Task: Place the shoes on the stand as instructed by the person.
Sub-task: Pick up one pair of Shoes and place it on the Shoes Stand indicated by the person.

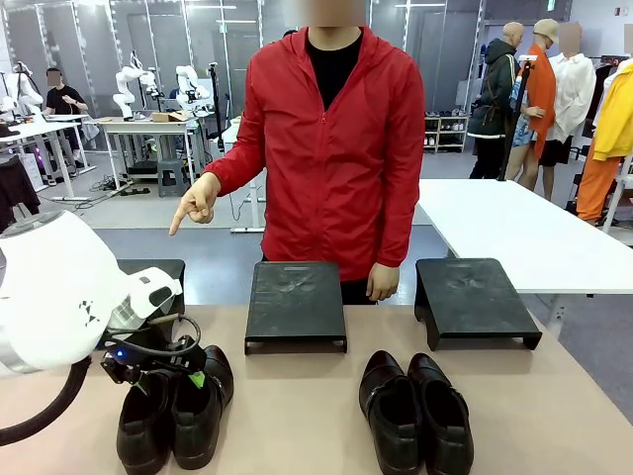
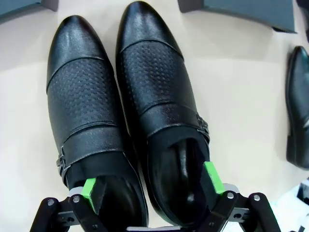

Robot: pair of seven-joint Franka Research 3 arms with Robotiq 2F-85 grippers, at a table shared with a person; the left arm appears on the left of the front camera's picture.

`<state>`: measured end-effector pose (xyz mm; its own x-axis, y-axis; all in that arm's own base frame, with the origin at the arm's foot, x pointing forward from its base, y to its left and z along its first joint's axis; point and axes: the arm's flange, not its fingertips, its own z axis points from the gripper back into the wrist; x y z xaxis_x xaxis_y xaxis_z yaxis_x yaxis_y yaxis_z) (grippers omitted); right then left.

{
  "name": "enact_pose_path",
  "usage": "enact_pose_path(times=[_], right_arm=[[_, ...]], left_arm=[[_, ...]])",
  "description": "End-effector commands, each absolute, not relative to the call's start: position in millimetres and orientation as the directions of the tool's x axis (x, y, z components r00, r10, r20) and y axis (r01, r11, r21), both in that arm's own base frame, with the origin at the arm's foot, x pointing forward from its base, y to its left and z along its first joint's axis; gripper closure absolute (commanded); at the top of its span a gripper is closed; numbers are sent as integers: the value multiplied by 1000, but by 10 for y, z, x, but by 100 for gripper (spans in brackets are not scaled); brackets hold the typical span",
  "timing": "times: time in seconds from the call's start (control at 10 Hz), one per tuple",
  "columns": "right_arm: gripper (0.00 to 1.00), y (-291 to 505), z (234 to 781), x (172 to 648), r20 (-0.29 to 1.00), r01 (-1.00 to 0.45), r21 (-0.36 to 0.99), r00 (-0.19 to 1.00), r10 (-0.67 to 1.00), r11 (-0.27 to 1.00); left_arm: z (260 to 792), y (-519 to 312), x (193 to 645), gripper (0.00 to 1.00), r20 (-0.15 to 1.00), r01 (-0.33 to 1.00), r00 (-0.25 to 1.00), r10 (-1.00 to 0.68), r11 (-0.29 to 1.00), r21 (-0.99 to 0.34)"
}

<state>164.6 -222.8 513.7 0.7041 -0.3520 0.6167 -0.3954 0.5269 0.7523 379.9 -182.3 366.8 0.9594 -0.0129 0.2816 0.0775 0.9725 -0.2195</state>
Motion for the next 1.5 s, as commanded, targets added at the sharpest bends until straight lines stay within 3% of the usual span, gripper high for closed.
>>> enact_pose_path(times=[0.0, 0.2, 0.3, 0.4, 0.5, 0.6, 0.7, 0.8, 1.0, 1.2, 1.4], right_arm=[[0, -2235, 5150, 1643, 634, -415, 741, 689, -349, 527], [0, -2235, 5150, 1643, 634, -415, 741, 689, -349, 527], [0, -2235, 5150, 1643, 634, -415, 741, 689, -349, 527], [0, -2235, 5150, 1643, 634, -415, 741, 689, -349, 527], [0, -2235, 5150, 1643, 634, -415, 741, 689, -349, 527], [0, -2235, 5150, 1643, 634, -415, 741, 689, -349, 527], [0, -2235, 5150, 1643, 634, -415, 741, 689, -349, 527], [0, -2235, 5150, 1643, 634, -415, 741, 689, -349, 527], [0, -2235, 5150, 1643, 634, -415, 741, 689, -349, 527], [0, -2235, 5150, 1643, 634, -415, 741, 689, -349, 527], [0, -2235, 5150, 1643, 634, -415, 741, 689, -349, 527]], left_arm=[[3404, -1775, 3604, 0, 284, 16, 958, 33, 985, -169], [3312, -1744, 3598, 5, 274, -5, 961, 39, 992, -122], [3288, -1767, 3588, 40, 246, 1, 969, 34, 990, -140], [3280, -1793, 3568, 64, 232, 2, 972, 33, 989, -148], [3279, -1821, 3550, 100, 204, 6, 979, 24, 990, -142], [3245, -1844, 3532, 100, 136, -30, 989, 55, 984, -178], [3206, -1850, 3527, 100, 138, -26, 989, 49, 986, -163], [3214, -1866, 3524, 82, 152, -20, 987, 43, 989, -147], [3313, -1910, 3540, 100, 176, -26, 983, 48, 992, -121], [3464, -1994, 3562, 100, 187, 2, 982, 17, 995, -104], [3852, -2018, 3627, 100, 236, 22, 971, -21, 1000, -2]])
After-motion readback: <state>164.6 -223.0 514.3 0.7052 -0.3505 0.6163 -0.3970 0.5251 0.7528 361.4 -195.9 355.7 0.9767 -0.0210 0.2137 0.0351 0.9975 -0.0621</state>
